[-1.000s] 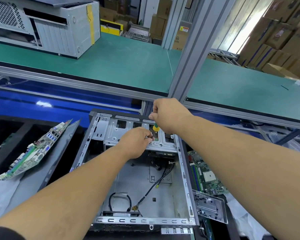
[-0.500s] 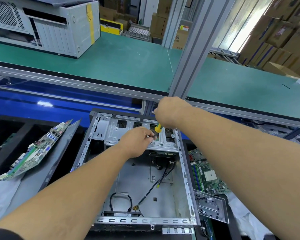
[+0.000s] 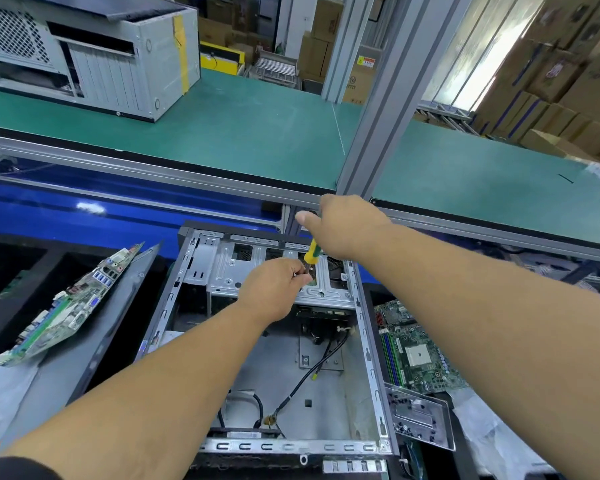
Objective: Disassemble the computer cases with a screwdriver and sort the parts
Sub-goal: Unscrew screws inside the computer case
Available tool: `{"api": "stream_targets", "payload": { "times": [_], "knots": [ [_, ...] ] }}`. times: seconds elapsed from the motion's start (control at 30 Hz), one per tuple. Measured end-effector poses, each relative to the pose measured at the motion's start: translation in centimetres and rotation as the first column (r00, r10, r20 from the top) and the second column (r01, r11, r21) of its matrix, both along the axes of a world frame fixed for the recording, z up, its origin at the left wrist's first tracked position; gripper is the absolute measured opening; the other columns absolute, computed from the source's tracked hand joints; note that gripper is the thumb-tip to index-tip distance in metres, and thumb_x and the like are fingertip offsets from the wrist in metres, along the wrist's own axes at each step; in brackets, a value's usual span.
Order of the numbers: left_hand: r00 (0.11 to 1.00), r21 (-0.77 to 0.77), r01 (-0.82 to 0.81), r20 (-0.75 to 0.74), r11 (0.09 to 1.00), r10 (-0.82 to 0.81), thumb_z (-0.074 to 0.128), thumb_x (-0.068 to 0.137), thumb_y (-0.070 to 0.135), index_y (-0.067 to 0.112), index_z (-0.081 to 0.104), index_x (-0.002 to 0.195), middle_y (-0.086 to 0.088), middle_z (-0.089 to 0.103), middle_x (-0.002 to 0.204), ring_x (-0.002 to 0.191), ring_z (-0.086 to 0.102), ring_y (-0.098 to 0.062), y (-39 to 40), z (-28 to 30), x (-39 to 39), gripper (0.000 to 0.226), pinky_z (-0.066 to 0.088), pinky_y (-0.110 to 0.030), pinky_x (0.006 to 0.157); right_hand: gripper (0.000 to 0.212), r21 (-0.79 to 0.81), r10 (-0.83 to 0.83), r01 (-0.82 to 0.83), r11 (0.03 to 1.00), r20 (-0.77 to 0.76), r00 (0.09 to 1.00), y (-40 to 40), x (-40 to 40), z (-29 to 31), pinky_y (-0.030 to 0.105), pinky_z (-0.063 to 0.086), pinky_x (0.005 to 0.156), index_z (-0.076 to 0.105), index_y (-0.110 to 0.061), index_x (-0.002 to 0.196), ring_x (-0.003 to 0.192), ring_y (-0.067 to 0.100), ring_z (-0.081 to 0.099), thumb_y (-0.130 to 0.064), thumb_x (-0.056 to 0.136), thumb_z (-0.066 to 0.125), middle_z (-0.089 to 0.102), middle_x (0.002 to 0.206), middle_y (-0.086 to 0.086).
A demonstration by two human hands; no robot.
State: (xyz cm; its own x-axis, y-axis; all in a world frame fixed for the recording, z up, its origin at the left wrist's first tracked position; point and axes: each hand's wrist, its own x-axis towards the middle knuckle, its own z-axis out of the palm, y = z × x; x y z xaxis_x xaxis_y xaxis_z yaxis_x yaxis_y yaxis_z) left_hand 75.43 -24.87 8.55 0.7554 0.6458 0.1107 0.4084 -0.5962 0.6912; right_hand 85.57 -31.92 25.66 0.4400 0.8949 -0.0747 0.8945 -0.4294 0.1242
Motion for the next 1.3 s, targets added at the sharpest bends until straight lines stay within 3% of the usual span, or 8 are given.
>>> {"api": "stream_targets", "payload": {
  "times": [0.13, 0.23, 0.4, 0.57, 0.77, 1.03, 1.17, 1.3],
  "knots": [
    [1.000, 0.045, -0.030, 0.007, 0.999, 0.029, 0.060, 0.100, 0.046, 0.034, 0.052, 0.074, 0.007, 0.060, 0.068, 0.068, 0.058, -0.018, 0.1, -0.4, 0.1, 0.030, 0.047, -0.033, 0.059, 0.009, -0.093, 0.094, -0.106, 0.990, -0.122, 0.988, 0.5, -0.2, 0.6, 0.034, 0.041, 0.060, 0.052, -0.020, 0.110, 0.079, 0.023, 0.056, -0.019, 0.104, 0.045, 0.062, 0.094, 0.008],
    [0.999, 0.096, -0.034, 0.012, 0.995, 0.033, 0.062, 0.098, 0.051, 0.031, 0.054, 0.083, 0.011, 0.053, 0.066, 0.066, 0.053, -0.017, 0.1, -0.7, 0.0, 0.026, 0.043, -0.033, 0.059, 0.034, -0.136, 0.155, -0.211, 0.968, -0.336, 0.929, 0.4, -0.5, 1.9, 0.028, 0.038, 0.054, 0.058, -0.024, 0.088, 0.073, 0.016, 0.054, 0.006, 0.083, 0.044, 0.062, 0.089, -0.002],
    [0.999, 0.102, 0.030, -0.028, 0.994, -0.027, 0.057, 0.100, 0.048, 0.034, 0.062, 0.090, 0.010, 0.059, 0.072, 0.076, 0.063, -0.020, 0.4, -1.1, 0.2, 0.018, 0.051, -0.036, 0.066, 0.017, -0.055, 0.126, -0.166, 0.985, -0.437, 0.891, 0.2, -1.3, 1.4, 0.026, 0.042, 0.060, 0.064, -0.023, 0.104, 0.074, 0.012, 0.054, -0.011, 0.095, 0.056, 0.062, 0.098, -0.006],
    [0.995, 0.144, -0.058, -0.075, 0.988, 0.069, 0.059, 0.096, 0.059, 0.033, 0.044, 0.073, 0.009, 0.055, 0.067, 0.064, 0.055, -0.014, 0.5, -1.5, 1.1, 0.038, 0.036, -0.031, 0.052, 0.042, -0.034, 0.071, -0.078, 0.996, -0.183, 0.981, 0.8, -2.2, 0.1, 0.035, 0.040, 0.074, 0.056, -0.020, 0.123, 0.095, 0.025, 0.056, -0.054, 0.106, 0.037, 0.058, 0.099, 0.001],
    [0.995, 0.129, -0.078, -0.050, 0.989, 0.085, 0.062, 0.093, 0.062, 0.036, 0.051, 0.077, 0.013, 0.056, 0.068, 0.064, 0.050, 0.000, 0.2, -1.3, 1.1, 0.033, 0.033, -0.026, 0.052, 0.030, -0.229, 0.189, -0.137, 0.964, 0.224, 0.956, 0.4, -1.8, 0.5, 0.035, 0.047, 0.067, 0.061, -0.021, 0.133, 0.089, 0.027, 0.058, -0.025, 0.109, 0.044, 0.049, 0.087, 0.004],
    [0.998, 0.079, -0.009, -0.061, 0.997, 0.014, 0.062, 0.097, 0.048, 0.032, 0.061, 0.084, 0.009, 0.056, 0.063, 0.066, 0.055, -0.012, 0.5, -0.9, 0.5, 0.020, 0.035, -0.029, 0.054, 0.026, -0.064, 0.070, -0.104, 0.993, -0.396, 0.916, 0.1, -0.2, 1.5, 0.026, 0.041, 0.049, 0.053, -0.028, 0.108, 0.071, 0.018, 0.060, -0.013, 0.093, 0.067, 0.059, 0.092, -0.001],
    [0.994, 0.135, -0.056, -0.082, 0.989, 0.068, 0.062, 0.095, 0.054, 0.030, 0.046, 0.071, 0.011, 0.053, 0.066, 0.061, 0.048, -0.004, 0.3, -0.8, 0.9, 0.037, 0.028, -0.028, 0.050, 0.058, -0.025, -0.077, 0.075, 0.997, -0.092, 0.993, 0.6, -1.7, 0.5, 0.033, 0.039, 0.058, 0.057, -0.013, 0.115, 0.074, 0.021, 0.055, -0.066, 0.101, 0.038, 0.064, 0.101, 0.005],
    [0.992, 0.136, -0.066, -0.094, 0.989, 0.079, 0.063, 0.094, 0.057, 0.030, 0.044, 0.071, 0.010, 0.052, 0.065, 0.063, 0.052, -0.010, 0.0, -0.7, 0.8, 0.040, 0.031, -0.030, 0.052, 0.024, -0.127, 0.128, -0.106, 0.986, 0.177, 0.976, 0.9, -2.4, 0.1, 0.034, 0.046, 0.063, 0.063, -0.020, 0.111, 0.083, 0.026, 0.057, -0.034, 0.109, 0.043, 0.054, 0.086, 0.002]
  ]
}}
